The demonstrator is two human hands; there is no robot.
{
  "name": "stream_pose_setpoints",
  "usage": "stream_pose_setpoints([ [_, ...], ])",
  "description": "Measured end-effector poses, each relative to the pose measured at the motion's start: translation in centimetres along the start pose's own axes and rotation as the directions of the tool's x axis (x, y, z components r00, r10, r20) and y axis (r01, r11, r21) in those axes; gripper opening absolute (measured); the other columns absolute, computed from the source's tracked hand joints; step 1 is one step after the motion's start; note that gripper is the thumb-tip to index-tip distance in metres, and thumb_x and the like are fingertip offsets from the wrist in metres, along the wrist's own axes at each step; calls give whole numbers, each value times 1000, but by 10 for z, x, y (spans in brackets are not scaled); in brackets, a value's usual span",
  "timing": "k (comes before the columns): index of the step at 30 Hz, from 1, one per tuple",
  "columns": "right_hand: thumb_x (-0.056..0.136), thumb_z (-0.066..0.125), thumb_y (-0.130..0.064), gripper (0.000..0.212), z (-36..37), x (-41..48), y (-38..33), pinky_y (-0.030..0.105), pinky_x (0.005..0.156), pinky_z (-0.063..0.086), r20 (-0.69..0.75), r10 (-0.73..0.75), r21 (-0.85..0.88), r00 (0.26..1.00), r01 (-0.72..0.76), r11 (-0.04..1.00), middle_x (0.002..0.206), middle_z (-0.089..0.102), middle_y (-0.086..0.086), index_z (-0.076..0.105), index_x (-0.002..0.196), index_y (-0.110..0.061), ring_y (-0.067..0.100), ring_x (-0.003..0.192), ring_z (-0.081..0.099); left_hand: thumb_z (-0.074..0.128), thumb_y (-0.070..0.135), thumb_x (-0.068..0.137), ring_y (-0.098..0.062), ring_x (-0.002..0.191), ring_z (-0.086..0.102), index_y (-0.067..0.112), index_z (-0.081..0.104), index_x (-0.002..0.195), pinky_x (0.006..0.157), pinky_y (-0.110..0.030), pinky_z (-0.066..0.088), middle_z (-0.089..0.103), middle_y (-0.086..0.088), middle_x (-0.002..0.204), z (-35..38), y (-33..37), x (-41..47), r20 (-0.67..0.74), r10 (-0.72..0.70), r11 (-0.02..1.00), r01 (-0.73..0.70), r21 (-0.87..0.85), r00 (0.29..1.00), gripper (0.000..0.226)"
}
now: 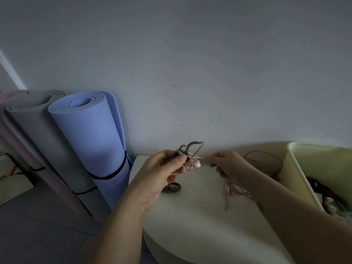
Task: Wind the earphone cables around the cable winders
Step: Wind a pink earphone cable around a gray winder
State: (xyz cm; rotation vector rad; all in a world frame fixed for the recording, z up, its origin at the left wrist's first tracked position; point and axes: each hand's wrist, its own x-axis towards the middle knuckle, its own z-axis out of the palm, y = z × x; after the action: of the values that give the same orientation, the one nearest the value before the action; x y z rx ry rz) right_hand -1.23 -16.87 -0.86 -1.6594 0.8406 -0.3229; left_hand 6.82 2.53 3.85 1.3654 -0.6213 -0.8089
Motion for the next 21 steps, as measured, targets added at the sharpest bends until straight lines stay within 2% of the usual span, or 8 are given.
stream_pose_setpoints([
  [3, 90, 63, -24, 16, 4, -5, -8, 21, 59, 42, -118, -81, -121, 990, 67, 990, 88, 64, 4, 66, 98, -11, 13, 72, 55, 60, 20, 88, -1, 71, 60, 17, 66, 85, 65, -21, 36, 76, 4, 84, 1, 0, 2, -90, -32, 999, 28, -46, 995, 8],
  [5, 90, 63, -26, 14, 5, -15, -22, 26, 70, 45, -243, -205, -111, 948, 183, 977, 92, 65, -1, 65, 100, -16, 14, 84, 59, 59, 18, 91, -3, 72, 58, 18, 67, 83, 63, -20, 36, 76, 3, 87, 0, -1, 5, -165, -54, 997, 44, -64, 985, 12],
  [6, 90, 62, -25, 10, 6, -23, -31, 28, 71, 49, -233, -230, -8, 945, 234, 972, 90, 66, -1, 65, 95, -16, 14, 84, 60, 60, 19, 91, -3, 72, 58, 18, 68, 84, 62, -19, 36, 76, 2, 89, 0, -3, 7, -202, -65, 996, 51, -74, 977, 11],
  [8, 90, 62, -24, 11, 14, -43, -46, 29, 69, 52, -35, -202, 253, 979, 204, 946, 89, 68, 3, 63, 93, -13, 16, 79, 63, 63, 21, 90, -4, 72, 59, 17, 69, 87, 61, -18, 39, 74, 0, 89, -1, -5, 10, -265, -86, 993, 63, -97, 960, 7],
  [10, 88, 63, -23, 15, 23, -59, -52, 30, 70, 54, 181, -171, 321, 969, 106, 941, 90, 70, 6, 61, 95, -9, 18, 78, 65, 64, 22, 89, -6, 74, 61, 18, 68, 89, 65, -22, 41, 73, 4, 83, -1, -7, 11, -301, -92, 993, 65, -97, 949, 6],
  [11, 87, 65, -21, 15, 27, -64, -51, 31, 73, 55, 223, -175, 308, 959, 101, 946, 89, 72, 6, 61, 95, -8, 17, 78, 66, 64, 23, 89, -7, 76, 62, 19, 68, 89, 67, -24, 41, 72, 7, 79, 0, -7, 11, -307, -89, 994, 64, -91, 947, 6],
  [16, 87, 64, -7, 7, 33, -66, -48, 27, 76, 58, 133, -222, 341, 966, 165, 925, 81, 73, 9, 64, 90, -2, 18, 76, 67, 67, 26, 87, -8, 80, 63, 19, 68, 90, 72, -26, 42, 72, 9, 77, 2, -10, 10, -312, -100, 992, 69, -108, 945, 8],
  [21, 82, 70, -6, 6, 35, -63, -46, 26, 77, 57, 93, -292, 214, 952, 267, 940, 81, 73, 12, 67, 87, -3, 15, 72, 67, 68, 21, 85, -7, 70, 64, 12, 69, 88, 68, -24, 45, 70, 4, 72, -1, -11, 11, -295, -98, 989, 59, -137, 950, 9],
])
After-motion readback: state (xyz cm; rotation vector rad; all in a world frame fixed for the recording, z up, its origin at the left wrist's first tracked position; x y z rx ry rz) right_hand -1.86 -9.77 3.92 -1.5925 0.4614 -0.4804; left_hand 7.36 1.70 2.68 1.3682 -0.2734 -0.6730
